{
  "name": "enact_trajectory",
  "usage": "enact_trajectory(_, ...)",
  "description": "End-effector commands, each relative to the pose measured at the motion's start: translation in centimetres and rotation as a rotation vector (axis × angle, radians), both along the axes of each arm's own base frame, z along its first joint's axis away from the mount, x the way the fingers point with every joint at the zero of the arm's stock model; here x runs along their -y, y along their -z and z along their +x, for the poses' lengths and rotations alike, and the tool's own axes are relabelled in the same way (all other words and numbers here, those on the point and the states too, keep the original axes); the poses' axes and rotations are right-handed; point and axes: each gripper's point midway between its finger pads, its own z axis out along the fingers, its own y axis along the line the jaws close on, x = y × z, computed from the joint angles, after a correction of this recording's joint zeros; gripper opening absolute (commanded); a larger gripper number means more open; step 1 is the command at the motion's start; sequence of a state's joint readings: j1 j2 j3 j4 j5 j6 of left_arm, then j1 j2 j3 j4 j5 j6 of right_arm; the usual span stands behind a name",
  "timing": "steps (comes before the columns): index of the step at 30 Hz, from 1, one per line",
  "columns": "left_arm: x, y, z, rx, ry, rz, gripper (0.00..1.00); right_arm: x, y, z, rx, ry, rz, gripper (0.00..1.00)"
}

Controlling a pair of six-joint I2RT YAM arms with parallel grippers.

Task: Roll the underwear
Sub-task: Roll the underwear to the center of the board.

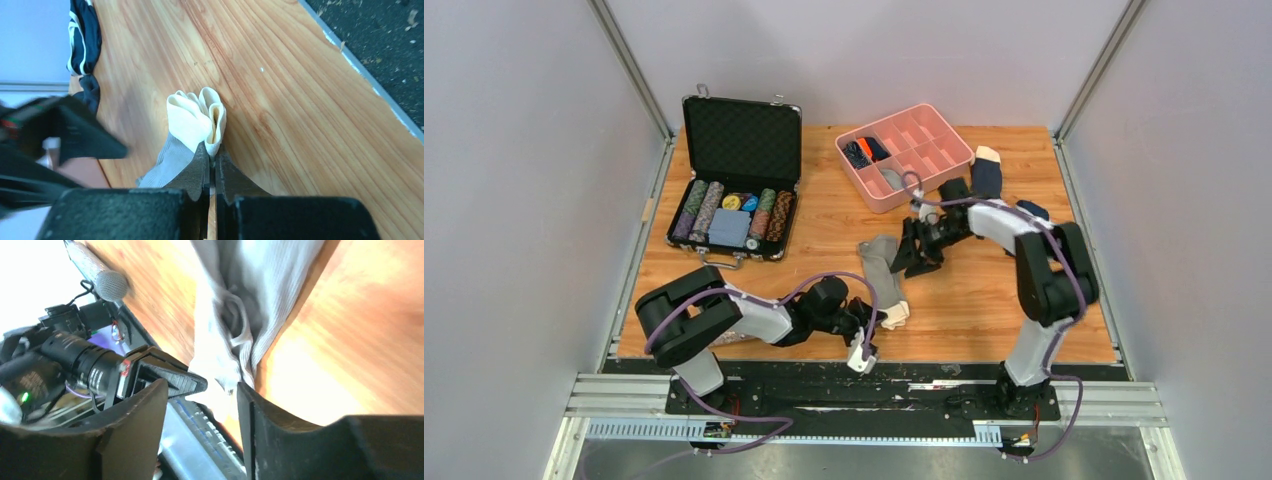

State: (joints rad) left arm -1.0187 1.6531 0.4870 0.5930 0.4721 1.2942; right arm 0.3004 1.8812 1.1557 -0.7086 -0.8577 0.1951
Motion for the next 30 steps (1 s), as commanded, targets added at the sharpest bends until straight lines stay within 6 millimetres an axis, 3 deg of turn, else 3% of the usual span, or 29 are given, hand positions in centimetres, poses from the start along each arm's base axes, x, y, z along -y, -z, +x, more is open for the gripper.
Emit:
enact_trajectory(1, 0.8, -2.4, -0.4, -0.117, 0.005, -0.065, 0.00, 2.5, -10.2, 4.4, 0.686, -0.087, 0.065, 0.57)
enact_trajectory(3, 0.8, -2.9, 0.2, -0.175, -0.029, -0.094, 0.00, 3.1, -12.7, 3.4, 1.063, -0.172, 0.087, 0.67)
enact_trajectory(4, 0.9, -3.4, 0.8, -0.186, -0.041, -0.113, 0.00, 2.9, -14.0, 1.9, 1.247, -0.239, 0.114, 0.86)
enact_trajectory(5, 0.9, -3.6, 0.7, -0.231, -0.053, -0.126, 0.00, 2.6, -13.7, -0.1, 1.402, -0.327, 0.123, 0.98)
enact_trajectory(6, 1.0, -4.0, 1.0, -0.241, -0.061, -0.150, 0.00, 2.2, -12.7, -2.0, 1.534, -0.409, 0.134, 1.00)
enact_trajectory(7, 1.0, -3.9, 0.8, -0.279, -0.068, -0.152, 0.00, 2.0, -9.9, -4.4, 1.613, -0.486, 0.141, 1.00)
enact_trajectory(9, 1.0, -4.0, 0.8, -0.322, -0.088, -0.166, 0.00, 1.4, -8.2, -6.8, 1.803, -0.578, 0.158, 1.00)
enact_trajectory(11, 1.0, -4.1, 0.9, -0.351, -0.104, -0.179, 0.00, 1.0, -5.3, -9.9, 1.887, -0.756, 0.210, 0.99)
enact_trajectory(13, 0.9, -4.1, 1.0, -0.374, -0.118, -0.191, 0.00, 0.6, -3.9, -11.3, 1.931, -0.832, 0.233, 0.95)
enact_trajectory(16, 0.7, -4.1, 0.9, -0.405, -0.131, -0.209, 0.00, 0.0, -3.6, -12.0, 1.969, -0.861, 0.258, 0.88)
enact_trajectory(24, 0.9, -4.3, 0.4, -0.439, -0.113, -0.226, 0.00, -0.8, -4.6, -10.5, 2.060, -0.787, 0.182, 0.84)
enact_trajectory(30, 1.0, -5.0, 0.7, -0.436, -0.116, -0.248, 0.00, -1.1, -2.6, -10.7, 2.013, -0.857, 0.199, 0.79)
